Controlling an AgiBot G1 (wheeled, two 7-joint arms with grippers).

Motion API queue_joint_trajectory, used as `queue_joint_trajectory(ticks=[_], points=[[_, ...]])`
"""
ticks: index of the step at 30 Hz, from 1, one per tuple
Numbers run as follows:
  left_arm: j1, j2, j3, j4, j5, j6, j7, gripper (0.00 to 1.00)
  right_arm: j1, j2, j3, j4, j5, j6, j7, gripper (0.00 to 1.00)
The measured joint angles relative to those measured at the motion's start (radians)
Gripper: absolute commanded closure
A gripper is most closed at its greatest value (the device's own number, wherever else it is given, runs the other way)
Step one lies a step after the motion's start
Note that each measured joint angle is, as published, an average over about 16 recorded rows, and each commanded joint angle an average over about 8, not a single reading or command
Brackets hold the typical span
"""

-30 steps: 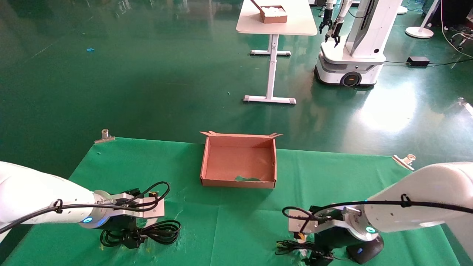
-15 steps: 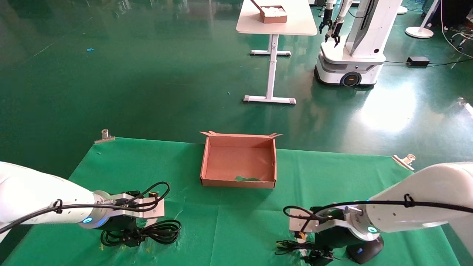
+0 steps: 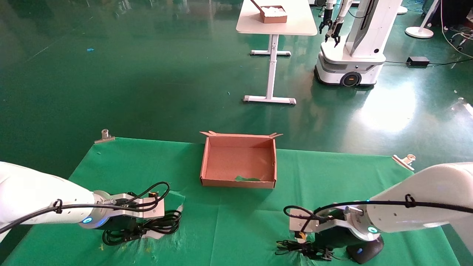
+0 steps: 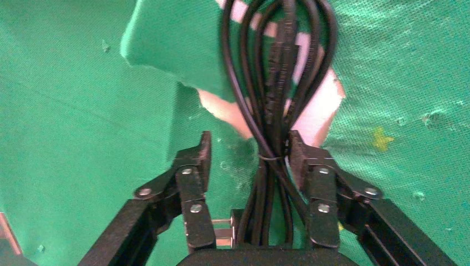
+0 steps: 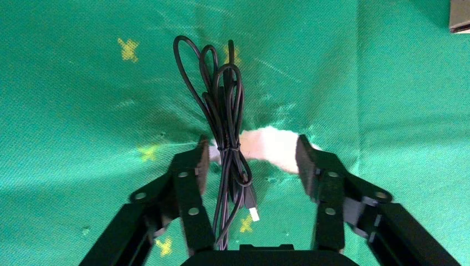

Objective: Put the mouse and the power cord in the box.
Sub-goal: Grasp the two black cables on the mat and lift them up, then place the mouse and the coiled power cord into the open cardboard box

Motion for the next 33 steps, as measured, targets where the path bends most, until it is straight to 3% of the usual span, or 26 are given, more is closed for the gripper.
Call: queue_joint_trajectory(ticks=[21, 33], points=[[-0.003, -0.002, -0.003, -0.002, -0.004, 0.002, -0.001, 1.00, 0.001, 0.003, 0.004, 0.002, 0.003, 0.002, 0.001, 1.00], [-0.074, -0.019, -0.064, -0.048, -0.117, 0.041, 0.013, 1.00, 0.076, 0.021, 0.043, -0.018, 0.009, 0.041, 0.009, 1.00]])
